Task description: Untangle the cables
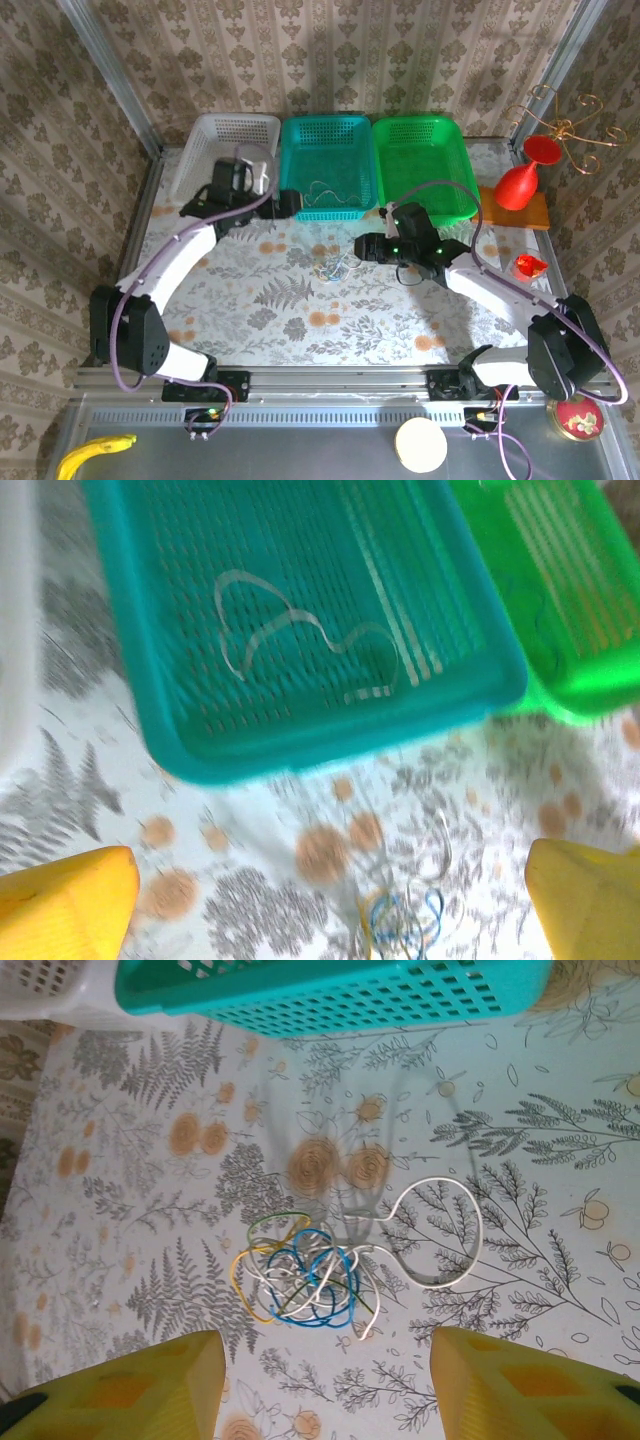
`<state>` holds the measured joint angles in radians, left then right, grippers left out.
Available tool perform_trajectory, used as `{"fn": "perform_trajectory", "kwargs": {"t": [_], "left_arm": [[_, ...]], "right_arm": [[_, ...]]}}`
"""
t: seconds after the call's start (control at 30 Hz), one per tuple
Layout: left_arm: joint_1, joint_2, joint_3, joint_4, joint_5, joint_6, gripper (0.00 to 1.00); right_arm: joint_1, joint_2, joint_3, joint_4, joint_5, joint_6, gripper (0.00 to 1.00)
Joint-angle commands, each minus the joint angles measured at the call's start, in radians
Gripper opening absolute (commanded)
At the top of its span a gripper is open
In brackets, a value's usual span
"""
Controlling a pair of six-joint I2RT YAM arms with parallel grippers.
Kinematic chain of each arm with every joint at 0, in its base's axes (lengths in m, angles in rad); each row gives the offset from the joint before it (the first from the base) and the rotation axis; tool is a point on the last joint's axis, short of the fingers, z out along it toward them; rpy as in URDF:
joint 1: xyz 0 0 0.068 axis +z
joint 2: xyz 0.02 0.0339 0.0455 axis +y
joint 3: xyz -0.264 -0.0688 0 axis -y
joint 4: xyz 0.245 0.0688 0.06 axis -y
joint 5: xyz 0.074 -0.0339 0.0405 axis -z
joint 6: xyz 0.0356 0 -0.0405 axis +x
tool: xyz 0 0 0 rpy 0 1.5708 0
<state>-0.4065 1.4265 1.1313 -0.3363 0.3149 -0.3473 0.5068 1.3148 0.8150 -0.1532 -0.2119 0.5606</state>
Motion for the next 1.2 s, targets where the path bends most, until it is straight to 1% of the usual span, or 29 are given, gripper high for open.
{"fn": "perform_trajectory", "kwargs": {"t": [0.0,0.07,0.17,0.3,0.4,0.5,0.7,0.83,0.97,1.03,1.17], "left_arm": [[-0.091,-0.022,-0.089,0.054,-0.081,-0.003,1.0],[-0.13,0.002,-0.115,0.057,-0.096,0.006,0.99],[-0.171,0.069,-0.102,0.036,-0.095,0.039,0.94],[-0.201,0.179,-0.04,-0.008,-0.078,0.083,0.83],[-0.211,0.244,-0.009,-0.015,-0.069,0.097,0.74],[-0.213,0.29,0.006,-0.007,-0.052,0.097,0.69],[-0.217,0.341,0.008,0.023,-0.027,0.088,0.64],[-0.219,0.367,0.01,0.043,-0.01,0.078,0.57],[-0.219,0.39,0.02,0.051,-0.003,0.075,0.47],[-0.219,0.394,0.022,0.054,-0.003,0.074,0.39],[-0.219,0.399,0.021,0.063,0.003,0.068,0.21]], "right_arm": [[0.004,0.03,-0.029,0.051,0.026,0.009,0.58],[0.004,0.041,-0.042,0.068,0.028,0.013,0.58],[0.004,0.055,-0.058,0.108,0.025,0.03,0.58],[0.004,0.068,-0.081,0.172,0.02,0.068,0.58],[0.004,0.113,-0.1,0.214,0.019,0.096,0.58],[0.006,0.133,-0.111,0.237,0.015,0.114,0.58],[0.012,0.159,-0.119,0.255,0.008,0.122,0.58],[0.022,0.183,-0.11,0.266,0.003,0.125,0.58],[0.041,0.212,-0.091,0.274,0.001,0.128,0.58],[0.051,0.226,-0.081,0.277,0.003,0.129,0.58],[0.068,0.256,-0.06,0.284,0.005,0.131,0.58]]}}
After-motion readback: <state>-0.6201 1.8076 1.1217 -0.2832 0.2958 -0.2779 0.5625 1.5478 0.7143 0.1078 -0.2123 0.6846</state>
